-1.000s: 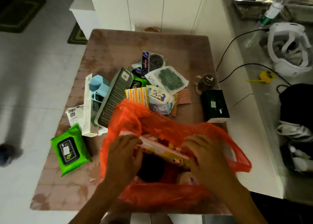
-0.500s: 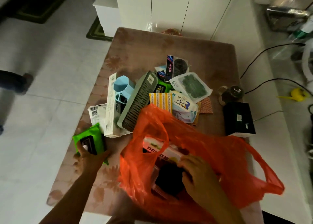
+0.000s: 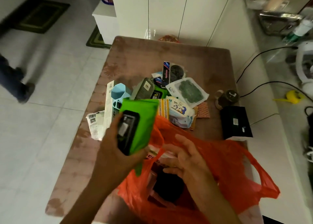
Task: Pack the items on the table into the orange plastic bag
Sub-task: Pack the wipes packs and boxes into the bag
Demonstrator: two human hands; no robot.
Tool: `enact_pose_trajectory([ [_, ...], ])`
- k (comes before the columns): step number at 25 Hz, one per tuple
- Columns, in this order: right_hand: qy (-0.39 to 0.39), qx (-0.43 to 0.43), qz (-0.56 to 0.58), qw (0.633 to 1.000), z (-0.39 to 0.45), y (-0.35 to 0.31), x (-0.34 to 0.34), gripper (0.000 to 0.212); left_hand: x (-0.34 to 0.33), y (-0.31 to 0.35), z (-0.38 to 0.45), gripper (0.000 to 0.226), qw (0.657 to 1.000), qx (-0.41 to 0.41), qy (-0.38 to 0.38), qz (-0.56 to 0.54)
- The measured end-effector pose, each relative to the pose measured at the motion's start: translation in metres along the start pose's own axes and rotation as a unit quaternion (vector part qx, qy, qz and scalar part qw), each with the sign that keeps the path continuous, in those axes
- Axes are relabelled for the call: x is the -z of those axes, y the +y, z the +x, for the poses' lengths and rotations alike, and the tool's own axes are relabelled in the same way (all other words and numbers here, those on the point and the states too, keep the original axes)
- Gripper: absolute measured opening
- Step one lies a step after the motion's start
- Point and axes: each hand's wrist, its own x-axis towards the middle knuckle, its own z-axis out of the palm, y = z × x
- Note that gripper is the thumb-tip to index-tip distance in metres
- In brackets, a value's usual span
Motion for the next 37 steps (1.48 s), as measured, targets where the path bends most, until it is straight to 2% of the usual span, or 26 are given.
enact_pose_trajectory([
  [1, -0.007, -0.006, 0.046, 0.999, 0.002, 0.002, -0.002, 0.07, -0.016, 0.009, -0.002, 0.105, 0.997, -0.026, -0.074, 0.0],
  [3, 0.073, -0.016, 0.09, 0.993, 0.004, 0.006, 0.007, 0.061, -0.047, 0.008, -0.013, 0.086, 0.976, -0.081, -0.203, 0.014],
  [4, 0.132, -0.028, 0.084, 0.987, 0.004, 0.008, 0.019, 0.055, -0.056, 0.0, -0.015, 0.075, 0.97, -0.112, -0.209, 0.059],
  [5, 0.174, -0.039, 0.06, 0.982, 0.002, 0.011, 0.036, 0.054, -0.062, -0.018, -0.016, 0.07, 0.96, -0.131, -0.185, 0.162],
  [6, 0.191, -0.048, 0.03, 0.98, 0.001, 0.014, 0.055, 0.058, -0.067, -0.03, -0.014, 0.076, 0.941, -0.128, -0.16, 0.27],
  [7, 0.184, -0.057, -0.013, 0.981, -0.001, 0.015, 0.072, 0.068, -0.068, -0.037, -0.012, 0.085, 0.92, -0.109, -0.14, 0.349],
  [8, 0.153, -0.07, -0.068, 0.983, -0.003, 0.016, 0.085, 0.083, -0.066, -0.042, -0.008, 0.088, 0.913, -0.132, -0.113, 0.368],
  [9, 0.108, -0.086, -0.127, 0.982, -0.004, 0.016, 0.093, 0.095, -0.062, -0.04, -0.004, 0.078, 0.924, -0.139, -0.101, 0.341],
  [10, 0.056, -0.103, -0.183, 0.976, -0.002, 0.016, 0.096, 0.099, -0.058, -0.036, 0.0, 0.052, 0.94, -0.133, -0.077, 0.304],
  [11, 0.007, -0.117, -0.231, 0.966, 0.002, 0.019, 0.095, 0.094, -0.051, -0.031, 0.003, 0.028, 0.952, -0.079, -0.048, 0.293],
  [12, -0.037, -0.128, -0.274, 0.952, 0.009, 0.021, 0.09, 0.086, -0.044, -0.03, 0.004, 0.013, 0.962, -0.01, -0.019, 0.271],
  [13, -0.08, -0.13, -0.331, 0.931, 0.02, 0.025, 0.082, 0.08, -0.038, -0.036, 0.007, 0.01, 0.977, 0.059, 0.009, 0.206],
  [15, -0.138, -0.116, -0.484, 0.856, 0.043, 0.038, 0.066, 0.078, -0.028, -0.048, 0.01, 0.017, 0.988, 0.143, 0.051, 0.034],
  [16, -0.154, -0.103, -0.539, 0.822, 0.053, 0.043, 0.058, 0.078, -0.023, -0.046, 0.012, 0.018, 0.985, 0.16, 0.067, -0.024],
  [18, -0.163, -0.047, -0.584, 0.794, 0.065, 0.036, 0.042, 0.063, -0.011, -0.044, 0.015, 0.017, 0.979, 0.165, 0.077, -0.088],
  [20, -0.099, 0.015, -0.566, 0.818, 0.073, 0.009, 0.028, 0.036, -0.005, -0.043, 0.015, 0.016, 0.98, 0.144, 0.073, -0.115],
  [22, 0.021, 0.08, -0.517, 0.852, 0.096, -0.013, 0.027, 0.02, -0.002, -0.043, 0.012, 0.016, 0.981, 0.123, 0.069, -0.136],
  [23, 0.09, 0.105, -0.496, 0.857, 0.116, -0.02, 0.029, 0.019, -0.001, -0.043, 0.012, 0.016, 0.979, 0.12, 0.067, -0.149],
  [25, 0.215, 0.075, -0.478, 0.848, 0.162, -0.022, 0.032, 0.026, 0.0, -0.041, 0.012, 0.018, 0.977, 0.118, 0.065, -0.167],
  [27, 0.228, -0.025, -0.499, 0.836, 0.198, -0.007, 0.033, 0.044, 0.002, -0.039, 0.01, 0.02, 0.975, 0.121, 0.065, -0.172],
  [29, 0.216, -0.071, -0.472, 0.852, 0.217, 0.012, 0.026, 0.053, 0.008, -0.038, 0.009, 0.021, 0.976, 0.126, 0.061, -0.166],
  [33, 0.244, 0.026, -0.323, 0.914, 0.197, 0.004, 0.018, 0.037, 0.01, -0.036, 0.008, 0.025, 0.972, 0.111, 0.051, -0.199],
  [35, 0.263, 0.073, -0.192, 0.943, 0.152, -0.022, 0.031, 0.03, 0.005, -0.034, 0.012, 0.029, 0.964, 0.104, 0.039, -0.243],
  [37, 0.23, 0.091, -0.135, 0.96, 0.084, -0.042, 0.045, 0.027, -0.004, -0.035, 0.013, 0.029, 0.958, 0.1, 0.019, -0.267],
])
